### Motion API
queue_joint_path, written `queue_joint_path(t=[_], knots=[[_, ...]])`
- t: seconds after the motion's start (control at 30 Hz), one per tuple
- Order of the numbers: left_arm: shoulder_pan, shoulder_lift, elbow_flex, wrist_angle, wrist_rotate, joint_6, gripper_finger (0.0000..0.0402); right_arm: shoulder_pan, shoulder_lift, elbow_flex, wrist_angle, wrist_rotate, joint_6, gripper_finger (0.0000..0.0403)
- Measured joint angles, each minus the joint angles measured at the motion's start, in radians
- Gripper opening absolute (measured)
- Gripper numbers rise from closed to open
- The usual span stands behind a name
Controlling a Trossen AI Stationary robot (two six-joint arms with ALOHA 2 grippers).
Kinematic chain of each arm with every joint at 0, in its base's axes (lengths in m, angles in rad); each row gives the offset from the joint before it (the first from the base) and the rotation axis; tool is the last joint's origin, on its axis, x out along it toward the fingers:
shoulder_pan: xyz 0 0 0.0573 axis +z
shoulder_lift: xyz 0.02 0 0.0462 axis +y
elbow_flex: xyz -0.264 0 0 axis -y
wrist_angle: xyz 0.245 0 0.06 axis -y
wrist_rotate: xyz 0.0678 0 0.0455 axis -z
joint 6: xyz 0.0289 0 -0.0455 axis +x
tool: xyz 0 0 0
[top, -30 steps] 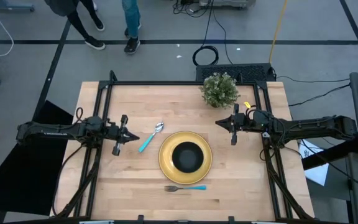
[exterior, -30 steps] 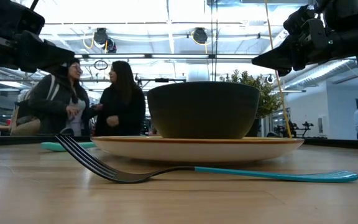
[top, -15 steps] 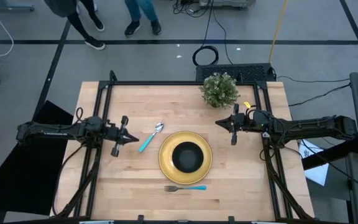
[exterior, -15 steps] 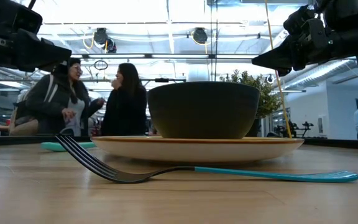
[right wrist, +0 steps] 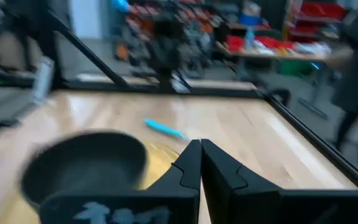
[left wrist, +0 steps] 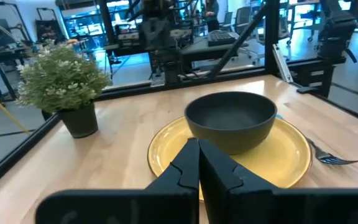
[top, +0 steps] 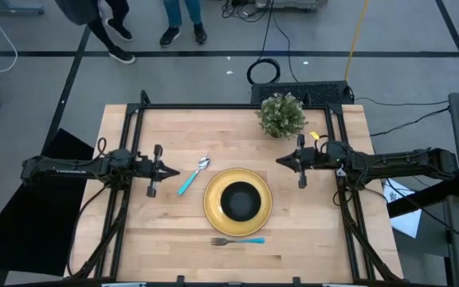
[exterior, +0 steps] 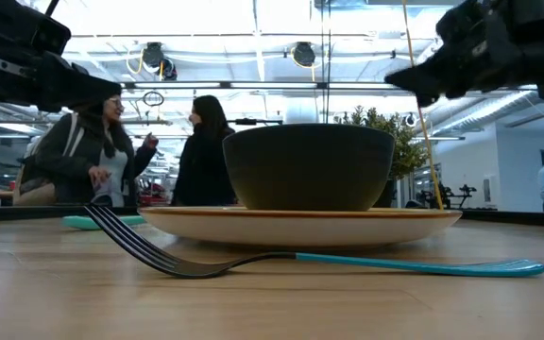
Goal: Set table place
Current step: Put the blue fork to the right of the black bowl on the yellow plate
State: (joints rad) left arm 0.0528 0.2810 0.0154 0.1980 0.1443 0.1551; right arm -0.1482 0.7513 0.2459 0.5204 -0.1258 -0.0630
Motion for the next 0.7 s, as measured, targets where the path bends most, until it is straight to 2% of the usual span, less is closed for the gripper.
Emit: queue_joint_path(t=[0.1, 0.17, 0.4, 0.7], knots=[[0.000, 0.000, 0.000, 0.000, -0.015, 0.000, 0.0002, 0.002, 0.000, 0.000, 0.062, -0.089, 0.022, 0.0000], [0.000, 0.000, 0.000, 0.001, -0.019, -0.002, 0.0003, 0.015, 0.000, 0.000, 0.087, -0.112, 0.026, 0.0000], [0.000, 0.000, 0.000, 0.002, -0.024, -0.002, 0.0019, 0.123, 0.024, 0.044, 0.089, -0.112, -0.032, 0.0000], [0.000, 0.000, 0.000, 0.002, -0.079, -0.006, 0.0003, 0.212, 0.157, 0.131, 0.091, -0.054, -0.035, 0.0000]])
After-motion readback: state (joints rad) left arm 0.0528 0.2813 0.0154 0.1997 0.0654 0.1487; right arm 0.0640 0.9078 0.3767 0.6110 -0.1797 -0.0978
